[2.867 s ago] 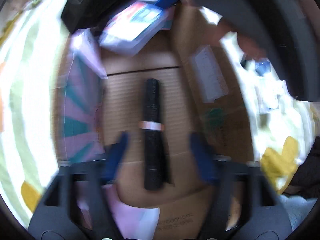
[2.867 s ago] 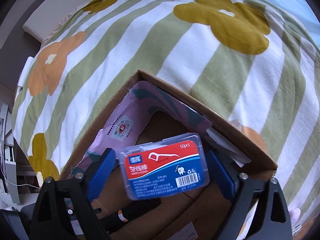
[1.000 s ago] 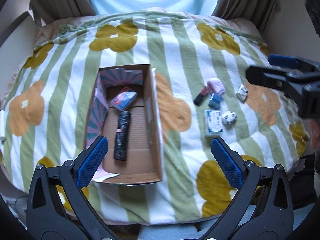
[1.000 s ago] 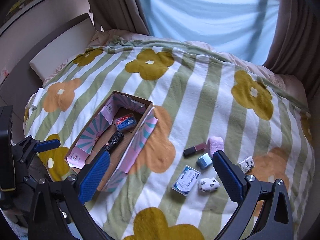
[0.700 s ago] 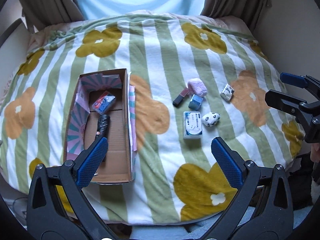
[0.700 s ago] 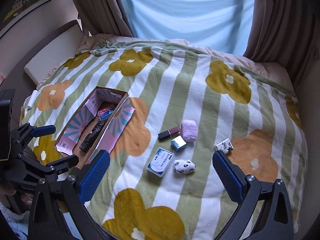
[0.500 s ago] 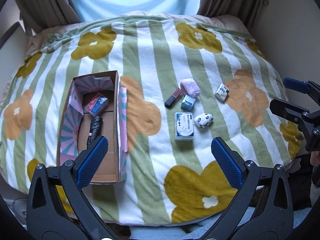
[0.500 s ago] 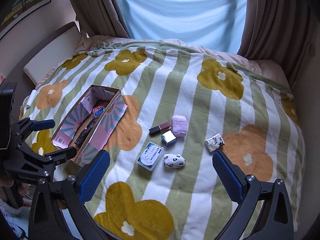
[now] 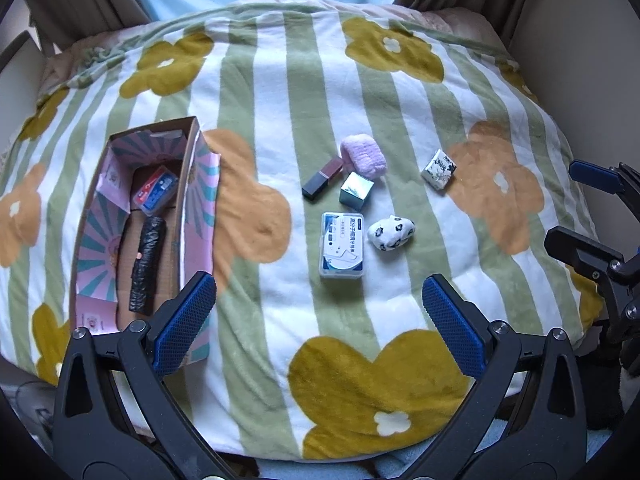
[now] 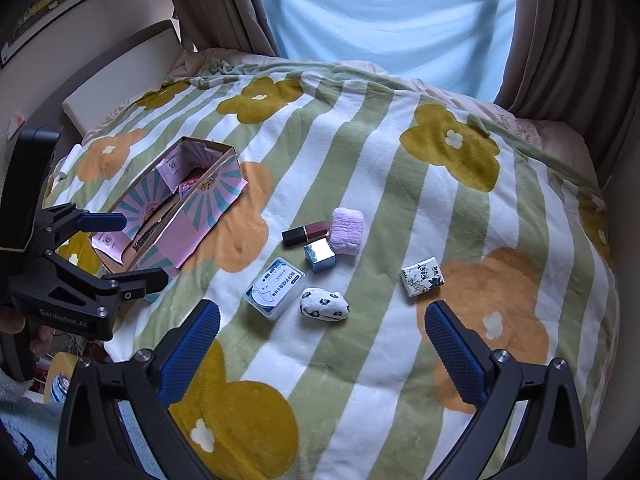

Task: Organize objects
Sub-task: 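Grasp the clear floss-pick box with the left tool while the right tool grasps the panda sock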

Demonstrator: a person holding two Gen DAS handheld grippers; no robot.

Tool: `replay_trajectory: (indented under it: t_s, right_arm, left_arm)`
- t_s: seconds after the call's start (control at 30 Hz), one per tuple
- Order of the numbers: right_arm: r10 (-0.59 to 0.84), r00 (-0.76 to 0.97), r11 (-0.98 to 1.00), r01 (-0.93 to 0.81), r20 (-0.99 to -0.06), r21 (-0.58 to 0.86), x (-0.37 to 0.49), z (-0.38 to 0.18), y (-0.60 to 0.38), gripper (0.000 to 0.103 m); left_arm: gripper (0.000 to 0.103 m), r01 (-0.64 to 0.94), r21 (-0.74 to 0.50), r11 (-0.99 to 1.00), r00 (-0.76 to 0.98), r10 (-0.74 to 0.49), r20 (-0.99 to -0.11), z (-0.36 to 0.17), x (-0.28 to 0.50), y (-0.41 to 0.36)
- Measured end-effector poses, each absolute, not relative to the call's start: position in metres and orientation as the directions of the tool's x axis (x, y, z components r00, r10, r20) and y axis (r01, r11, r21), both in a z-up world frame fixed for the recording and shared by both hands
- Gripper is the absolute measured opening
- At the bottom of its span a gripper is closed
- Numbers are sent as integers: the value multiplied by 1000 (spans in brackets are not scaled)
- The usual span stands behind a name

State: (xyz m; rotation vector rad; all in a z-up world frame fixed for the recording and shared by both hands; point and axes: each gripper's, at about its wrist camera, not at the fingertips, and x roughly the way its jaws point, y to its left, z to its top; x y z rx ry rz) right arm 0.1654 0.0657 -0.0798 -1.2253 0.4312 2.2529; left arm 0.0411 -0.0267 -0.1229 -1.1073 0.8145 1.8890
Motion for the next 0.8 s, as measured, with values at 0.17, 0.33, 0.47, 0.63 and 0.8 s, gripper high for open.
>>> replay_trajectory:
  t_s: [0.17,0.33,0.47,0.63,0.8]
  right_arm:
    - [258,-440,-845,-534,-860,20,161,-119,86,102]
    - [210,-420,-886,-464,-883,11,151,-170,107,102]
    - [155,-391,-912,-410,-907,21,139,-217,121,101]
    - [113,-363,-943,-331,-925,15,122,-259,124,98]
    - [74,-361,-961,-274,-930,30,109,-280,125,96]
  left_arm:
    - [103,-871,124,-476,-276,264,-924,-166,33,1]
    - [103,-879,122,-462,-248,224,-943,-214,17,29]
    - [100,-878,120,-463,-229,187,-955,-253,1,45]
    - [97,-870,108,-482,-203,149,-968,-292,-19,54]
    - [96,-884,114,-454,-187,120,-975,-317,-20,57]
